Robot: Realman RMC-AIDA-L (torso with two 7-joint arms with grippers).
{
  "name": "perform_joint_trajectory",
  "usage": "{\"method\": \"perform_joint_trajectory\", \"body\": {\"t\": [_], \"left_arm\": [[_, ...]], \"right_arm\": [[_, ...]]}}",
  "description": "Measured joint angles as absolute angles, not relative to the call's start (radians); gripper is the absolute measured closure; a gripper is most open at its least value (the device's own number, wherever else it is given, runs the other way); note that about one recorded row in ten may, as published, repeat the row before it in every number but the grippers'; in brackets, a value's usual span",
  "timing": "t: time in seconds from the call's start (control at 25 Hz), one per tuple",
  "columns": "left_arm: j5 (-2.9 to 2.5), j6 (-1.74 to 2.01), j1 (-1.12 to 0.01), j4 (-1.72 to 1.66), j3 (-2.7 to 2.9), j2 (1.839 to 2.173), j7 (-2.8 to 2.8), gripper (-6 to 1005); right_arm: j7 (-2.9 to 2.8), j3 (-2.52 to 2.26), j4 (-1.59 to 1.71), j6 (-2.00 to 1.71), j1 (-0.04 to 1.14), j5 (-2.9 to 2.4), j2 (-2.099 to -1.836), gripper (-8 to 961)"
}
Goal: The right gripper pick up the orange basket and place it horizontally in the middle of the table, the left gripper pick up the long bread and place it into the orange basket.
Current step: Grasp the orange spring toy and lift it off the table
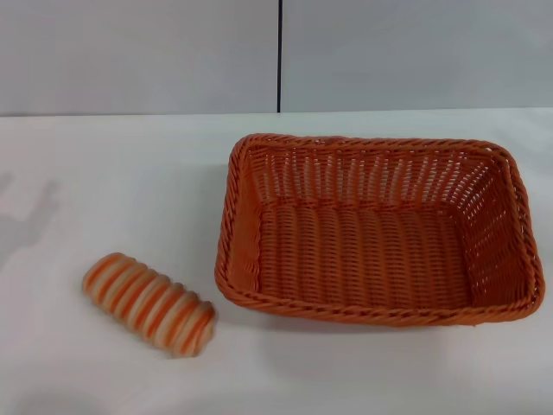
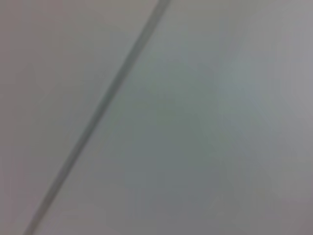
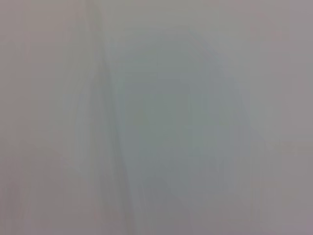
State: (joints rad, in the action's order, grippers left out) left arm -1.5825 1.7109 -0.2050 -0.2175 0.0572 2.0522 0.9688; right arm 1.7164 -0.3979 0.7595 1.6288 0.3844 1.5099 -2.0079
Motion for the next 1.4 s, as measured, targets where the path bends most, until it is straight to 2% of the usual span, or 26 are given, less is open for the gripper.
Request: {"method": "perform_joint_trajectory", "body": {"t": [0.16, 0.28, 0.44, 0.68, 0.72, 0.96, 1.4], "left_arm": [[-1.687, 1.708, -0.201, -0.373, 0.186, 2.029, 1.1, 239], [-1.792, 1.755, -0.193, -0.426, 0.254, 1.995, 1.137, 240], [-1.858, 1.763, -0.181, -0.439, 0.266, 1.987, 1.141, 241], [-1.922, 1.757, -0.172, -0.44, 0.269, 1.999, 1.109, 243], [-1.943, 1.737, -0.169, -0.438, 0.27, 2.015, 1.081, 243], [-1.964, 1.67, -0.167, -0.429, 0.276, 2.043, 1.044, 245], [-2.029, 1.563, -0.202, -0.395, 0.283, 2.055, 1.028, 249]], "right_arm": [[1.798, -0.32, 0.643, 1.625, 0.306, 1.614, -2.02, 223], [1.805, -0.273, 0.604, 1.629, 0.289, 1.618, -2.025, 223], [1.812, -0.266, 0.592, 1.631, 0.279, 1.618, -2.031, 223], [1.816, -0.262, 0.557, 1.632, 0.291, 1.638, -2.036, 223], [1.816, -0.262, 0.557, 1.632, 0.291, 1.638, -2.036, 223], [1.816, -0.261, 0.544, 1.628, 0.302, 1.639, -2.036, 224], [1.834, -0.261, 0.517, 1.623, 0.313, 1.64, -2.031, 224]]}}
